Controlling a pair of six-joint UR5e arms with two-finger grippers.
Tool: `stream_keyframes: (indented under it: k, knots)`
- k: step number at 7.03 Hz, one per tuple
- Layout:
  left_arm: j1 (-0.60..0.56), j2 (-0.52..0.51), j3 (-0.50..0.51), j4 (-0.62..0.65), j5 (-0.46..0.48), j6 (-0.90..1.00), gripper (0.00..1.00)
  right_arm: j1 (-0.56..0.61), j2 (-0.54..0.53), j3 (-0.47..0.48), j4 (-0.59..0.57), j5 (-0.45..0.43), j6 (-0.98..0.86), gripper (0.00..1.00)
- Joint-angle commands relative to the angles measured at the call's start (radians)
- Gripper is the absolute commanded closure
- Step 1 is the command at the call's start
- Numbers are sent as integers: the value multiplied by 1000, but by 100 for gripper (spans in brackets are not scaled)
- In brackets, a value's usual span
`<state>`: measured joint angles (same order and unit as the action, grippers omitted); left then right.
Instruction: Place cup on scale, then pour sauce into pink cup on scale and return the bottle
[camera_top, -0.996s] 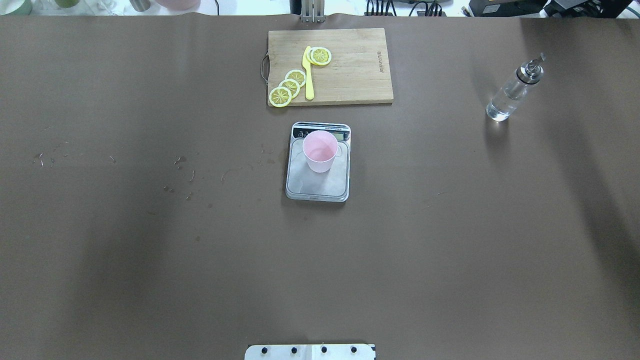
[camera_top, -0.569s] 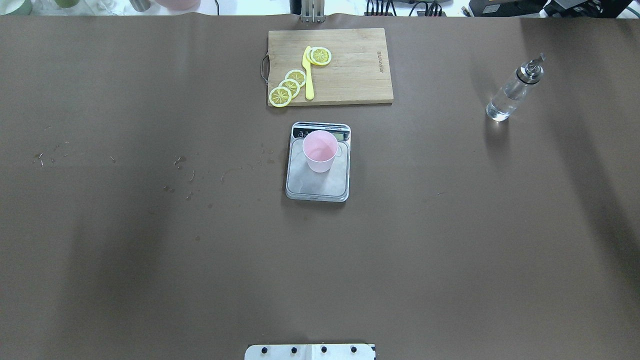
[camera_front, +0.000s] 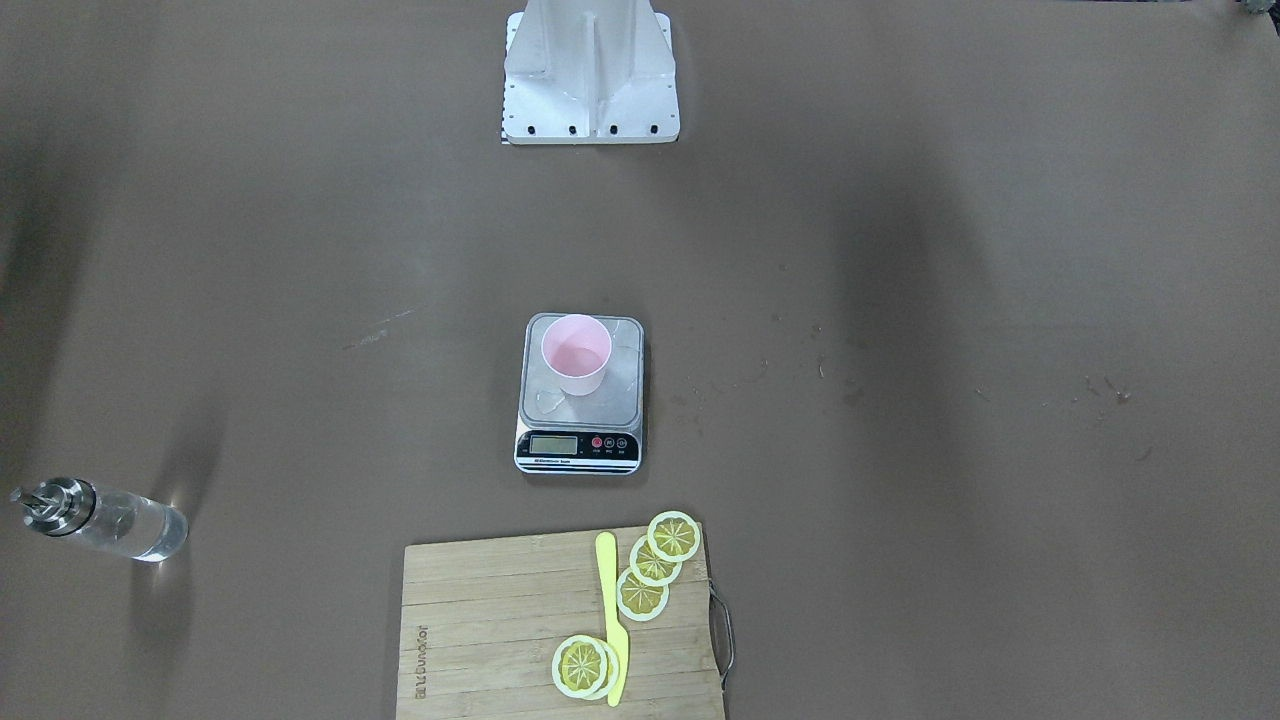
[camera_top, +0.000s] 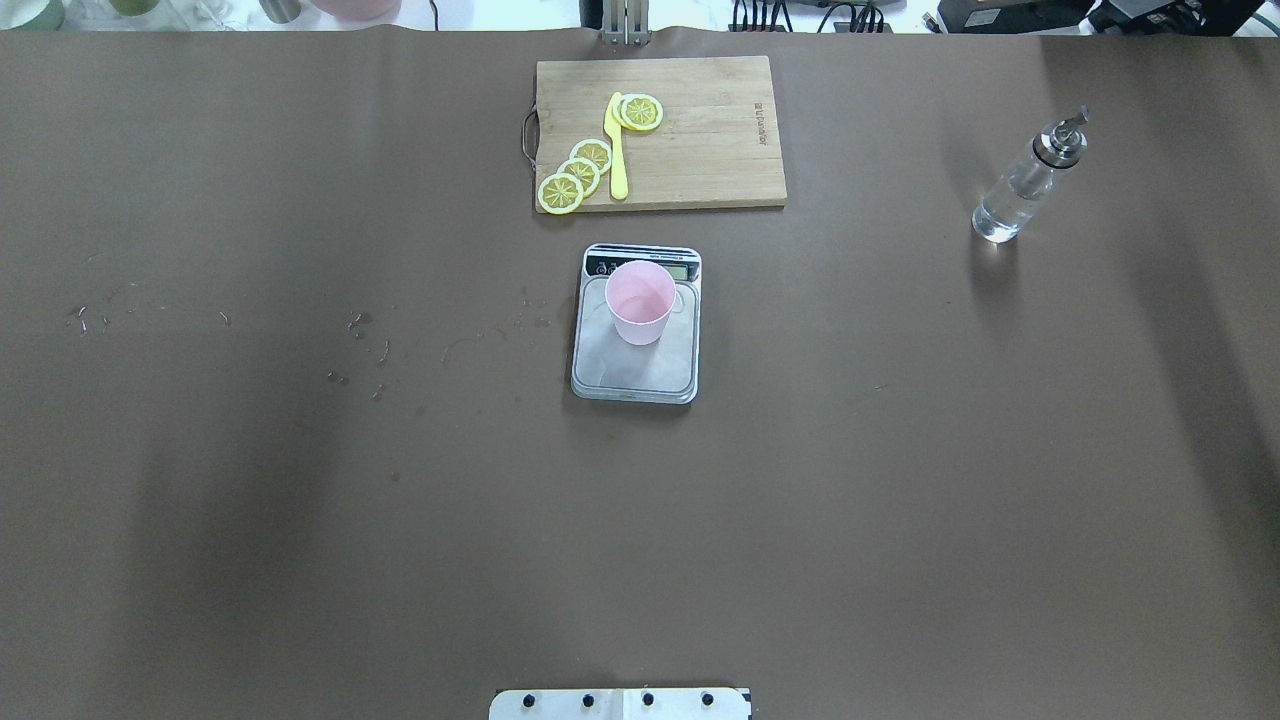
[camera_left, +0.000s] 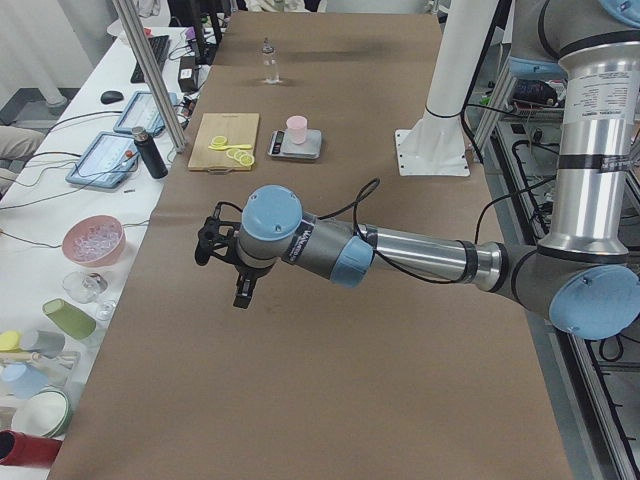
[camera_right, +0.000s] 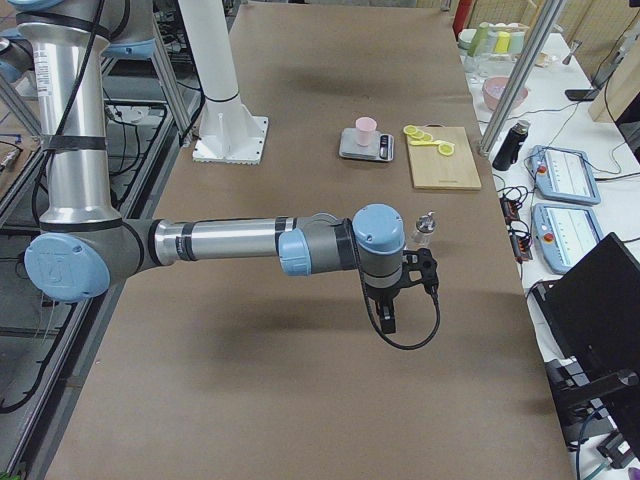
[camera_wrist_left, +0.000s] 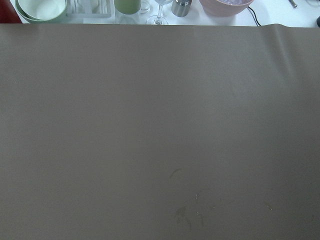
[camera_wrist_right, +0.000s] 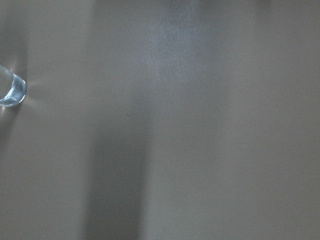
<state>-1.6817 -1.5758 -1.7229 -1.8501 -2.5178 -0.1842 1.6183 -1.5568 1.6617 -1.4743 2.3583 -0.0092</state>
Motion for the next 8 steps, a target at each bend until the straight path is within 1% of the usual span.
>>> stream_keyframes:
  k: [1,4,5,6,8]
  knots:
    - [-1,11,-1,-1,1,2,3,2,7,13,-3,16,12,0]
    - [-1,26,-9,0,7,3,3,-2,-8,-13,-8,10,12,0]
    - [3,26,-9,2,7,3,3,-2,-15,-26,-26,24,11,0]
    - [4,26,-7,2,8,3,3,-2,-16,-23,-50,26,11,0]
    - [7,25,-6,2,13,3,3,0,-17,-20,-54,26,11,0]
